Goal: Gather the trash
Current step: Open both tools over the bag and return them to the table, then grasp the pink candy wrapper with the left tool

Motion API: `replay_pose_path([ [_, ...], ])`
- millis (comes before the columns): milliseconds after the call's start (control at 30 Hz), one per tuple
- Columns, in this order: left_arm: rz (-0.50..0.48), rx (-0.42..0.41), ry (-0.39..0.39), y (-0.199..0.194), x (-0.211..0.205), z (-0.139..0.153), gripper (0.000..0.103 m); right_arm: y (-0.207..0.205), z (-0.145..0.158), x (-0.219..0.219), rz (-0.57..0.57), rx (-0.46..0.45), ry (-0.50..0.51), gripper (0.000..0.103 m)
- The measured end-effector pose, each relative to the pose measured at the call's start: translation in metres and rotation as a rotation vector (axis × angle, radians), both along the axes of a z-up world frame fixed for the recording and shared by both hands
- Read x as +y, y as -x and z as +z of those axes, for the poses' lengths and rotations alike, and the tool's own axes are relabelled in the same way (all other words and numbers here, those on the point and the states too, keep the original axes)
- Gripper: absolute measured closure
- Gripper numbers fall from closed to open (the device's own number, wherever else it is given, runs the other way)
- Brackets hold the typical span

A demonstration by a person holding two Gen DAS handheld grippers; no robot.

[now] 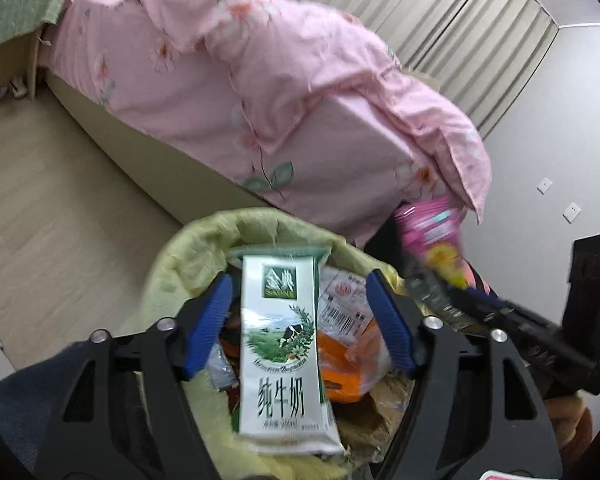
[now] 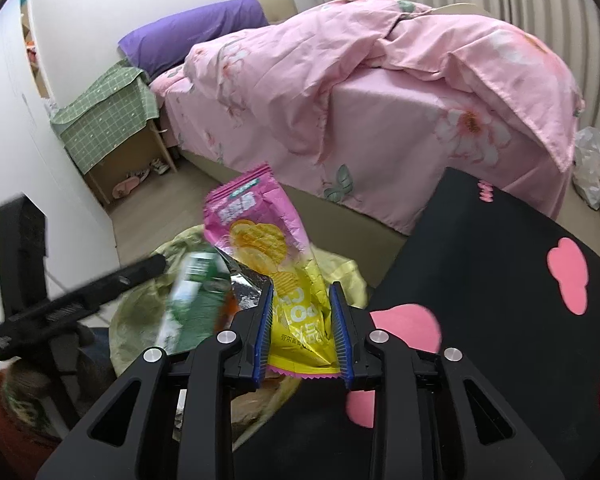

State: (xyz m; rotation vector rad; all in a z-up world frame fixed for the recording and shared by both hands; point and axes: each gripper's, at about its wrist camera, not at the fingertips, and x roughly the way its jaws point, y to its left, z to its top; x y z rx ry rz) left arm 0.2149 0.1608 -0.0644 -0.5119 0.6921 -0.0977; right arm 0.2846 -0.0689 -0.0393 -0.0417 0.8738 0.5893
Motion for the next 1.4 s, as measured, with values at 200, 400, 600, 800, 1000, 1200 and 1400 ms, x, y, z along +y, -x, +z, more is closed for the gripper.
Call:
replay_pose_path([
  [200,0.136,-0.066,-0.025,0.028,0.022,0.037,0.036,0.005,-0.018,0.034,0.152,0.077,0.004,0.052],
  [400,0.152,-0.097,-0.050,0.040,0.020,0.056,0.036,0.026,-0.003,0.016,0.143,-0.009,0.003,0.038],
  [600,0.067,-0.105,-0.049,0.043,-0.015,0.062,0.036,0.056,0.017,-0.054,0.004,-0.060,-0.004,0.037],
  [800,-0.134,-0.114,-0.069,0.048,-0.087,0.066,0.036,0.110,0.028,-0.138,-0.129,-0.114,-0.005,0.032],
  [1000,-0.395,-0.083,-0.082,0.058,-0.182,0.058,0.036,0.171,0.023,-0.217,-0.279,-0.130,0.127,0.032],
  [1200,-0.701,0.033,-0.120,0.079,-0.293,0.041,0.036,0.228,0.006,-0.316,-0.560,-0.094,0.145,0.032],
  [1400,-0.908,0.088,-0.218,0.117,-0.387,0.017,0.036,0.265,-0.004,-0.378,-0.771,-0.120,0.119,0.032],
])
